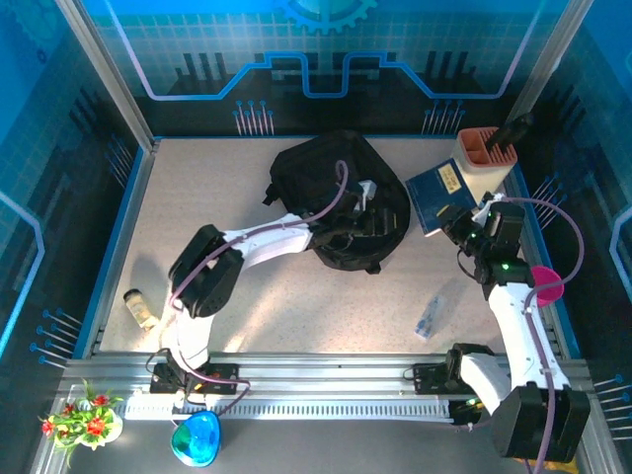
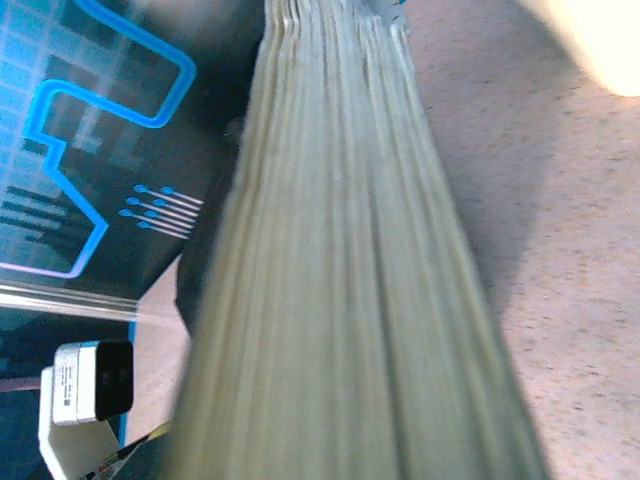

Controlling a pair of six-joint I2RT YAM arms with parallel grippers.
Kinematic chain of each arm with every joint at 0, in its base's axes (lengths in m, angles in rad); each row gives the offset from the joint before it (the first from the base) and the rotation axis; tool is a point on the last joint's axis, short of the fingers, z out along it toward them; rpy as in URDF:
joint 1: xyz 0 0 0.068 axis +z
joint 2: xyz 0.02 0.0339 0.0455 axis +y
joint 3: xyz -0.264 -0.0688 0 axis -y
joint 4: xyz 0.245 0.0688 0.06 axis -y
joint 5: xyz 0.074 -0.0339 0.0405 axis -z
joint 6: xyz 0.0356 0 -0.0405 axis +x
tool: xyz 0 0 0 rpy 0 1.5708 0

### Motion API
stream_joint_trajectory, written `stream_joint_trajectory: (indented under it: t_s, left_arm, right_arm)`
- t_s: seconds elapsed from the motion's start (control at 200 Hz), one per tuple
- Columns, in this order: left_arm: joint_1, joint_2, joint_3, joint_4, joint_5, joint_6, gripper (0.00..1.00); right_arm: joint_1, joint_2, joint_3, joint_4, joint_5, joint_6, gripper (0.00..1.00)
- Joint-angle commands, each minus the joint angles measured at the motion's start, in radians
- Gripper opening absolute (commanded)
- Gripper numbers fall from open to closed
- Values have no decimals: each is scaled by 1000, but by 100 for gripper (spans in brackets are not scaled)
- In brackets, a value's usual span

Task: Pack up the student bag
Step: Pass the book, then open the student bag at the top-center of the table.

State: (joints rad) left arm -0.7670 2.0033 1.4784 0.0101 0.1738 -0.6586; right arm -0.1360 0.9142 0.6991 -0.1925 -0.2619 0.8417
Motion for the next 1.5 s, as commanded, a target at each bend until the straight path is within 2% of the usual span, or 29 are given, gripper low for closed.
stream_joint_trajectory:
  t_s: [0.0, 0.29, 0.645, 0.745, 0.865, 1.106, 1.231, 1.496]
  left_arm:
    - [-24, 71, 120, -139, 49, 126, 61]
    - [-30, 224, 332, -312, 119, 238, 56]
    - [-29, 289, 414, -369, 119, 269, 47]
    - [-30, 297, 423, -381, 119, 272, 40]
    - [-22, 286, 415, -374, 118, 293, 29]
    - [14, 230, 364, -317, 171, 280, 12]
    - [39, 198, 324, -272, 215, 257, 5]
    - [113, 104, 208, -149, 253, 189, 2]
  right_arm:
    - [-44, -31, 32, -69, -2, -68, 0]
    - [-83, -42, 30, -84, -12, -72, 0]
    - [-84, -41, 27, -81, -17, -66, 0]
    - [-85, -43, 29, -80, -21, -65, 0]
    - [-85, -46, 32, -84, -23, -68, 0]
    - [-86, -52, 33, -90, -18, -69, 1]
    - [-86, -53, 32, -89, -22, -71, 1]
    - [-96, -69, 37, -106, -27, -74, 1]
